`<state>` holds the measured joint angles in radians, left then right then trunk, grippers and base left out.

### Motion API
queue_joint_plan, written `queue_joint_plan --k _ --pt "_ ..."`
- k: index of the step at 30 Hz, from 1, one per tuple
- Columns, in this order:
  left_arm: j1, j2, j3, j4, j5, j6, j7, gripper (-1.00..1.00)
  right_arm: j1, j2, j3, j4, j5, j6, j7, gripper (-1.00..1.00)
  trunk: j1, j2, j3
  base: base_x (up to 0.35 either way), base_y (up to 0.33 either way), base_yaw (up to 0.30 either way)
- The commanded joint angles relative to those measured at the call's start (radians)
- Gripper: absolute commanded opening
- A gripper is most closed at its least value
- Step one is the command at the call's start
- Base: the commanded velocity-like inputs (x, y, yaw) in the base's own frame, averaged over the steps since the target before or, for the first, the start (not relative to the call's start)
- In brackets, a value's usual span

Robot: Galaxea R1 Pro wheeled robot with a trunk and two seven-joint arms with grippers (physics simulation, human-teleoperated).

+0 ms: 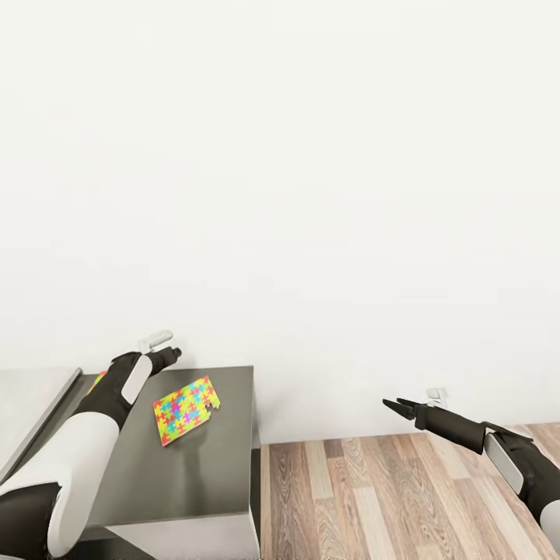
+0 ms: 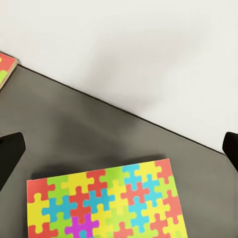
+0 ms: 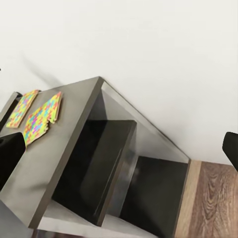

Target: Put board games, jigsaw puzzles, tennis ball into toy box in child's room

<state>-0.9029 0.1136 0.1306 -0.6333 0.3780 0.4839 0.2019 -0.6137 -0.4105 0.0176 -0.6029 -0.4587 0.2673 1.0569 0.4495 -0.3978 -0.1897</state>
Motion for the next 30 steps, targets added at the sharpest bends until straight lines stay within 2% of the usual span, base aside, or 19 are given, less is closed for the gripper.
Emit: queue_joint_plan --k 1,30 --pt "-0.001 0.0 0.0 -0.002 0.011 0.004 0.007 1.0 -0.001 -0.001 0.002 0.0 -0.009 0.01 0.002 1.0 0.001 -0.002 -0.004 0.0 0.0 0.0" --pt "-0.002 -0.002 -0.009 -0.002 0.009 -0.031 0.007 1.0 -0.001 -0.001 0.002 0.0 -0.009 0.007 0.002 1.0 0.001 -0.002 -0.05 0.0 0.0 0.0"
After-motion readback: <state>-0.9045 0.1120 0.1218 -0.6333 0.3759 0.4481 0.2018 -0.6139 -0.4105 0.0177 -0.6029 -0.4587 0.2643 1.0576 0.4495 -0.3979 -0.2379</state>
